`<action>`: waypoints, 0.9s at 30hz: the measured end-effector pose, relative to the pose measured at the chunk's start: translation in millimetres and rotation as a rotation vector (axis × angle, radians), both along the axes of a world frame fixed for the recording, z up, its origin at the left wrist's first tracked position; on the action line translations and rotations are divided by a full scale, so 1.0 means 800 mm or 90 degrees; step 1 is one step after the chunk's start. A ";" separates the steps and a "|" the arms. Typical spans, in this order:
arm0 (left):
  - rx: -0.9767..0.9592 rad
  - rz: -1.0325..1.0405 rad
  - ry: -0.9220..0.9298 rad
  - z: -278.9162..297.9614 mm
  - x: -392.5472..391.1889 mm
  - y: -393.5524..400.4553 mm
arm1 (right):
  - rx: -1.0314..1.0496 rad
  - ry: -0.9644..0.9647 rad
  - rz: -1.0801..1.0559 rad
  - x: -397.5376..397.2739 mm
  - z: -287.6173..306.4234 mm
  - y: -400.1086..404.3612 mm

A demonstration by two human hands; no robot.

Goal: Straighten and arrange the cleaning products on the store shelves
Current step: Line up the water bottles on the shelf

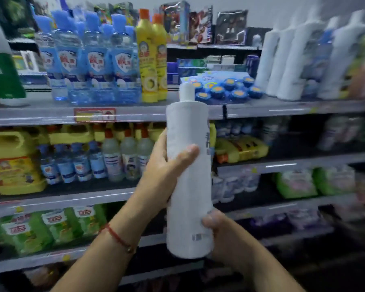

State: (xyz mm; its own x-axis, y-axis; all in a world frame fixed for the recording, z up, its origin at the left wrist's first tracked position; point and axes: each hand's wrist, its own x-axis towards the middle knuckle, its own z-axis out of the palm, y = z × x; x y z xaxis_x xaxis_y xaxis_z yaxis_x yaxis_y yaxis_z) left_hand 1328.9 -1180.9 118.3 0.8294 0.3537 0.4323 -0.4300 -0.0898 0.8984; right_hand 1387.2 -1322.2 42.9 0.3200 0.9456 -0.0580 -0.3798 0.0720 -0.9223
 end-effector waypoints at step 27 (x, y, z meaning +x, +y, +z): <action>-0.104 -0.469 0.245 -0.154 0.326 -0.353 | -0.556 -0.458 -0.735 0.211 -0.051 -0.399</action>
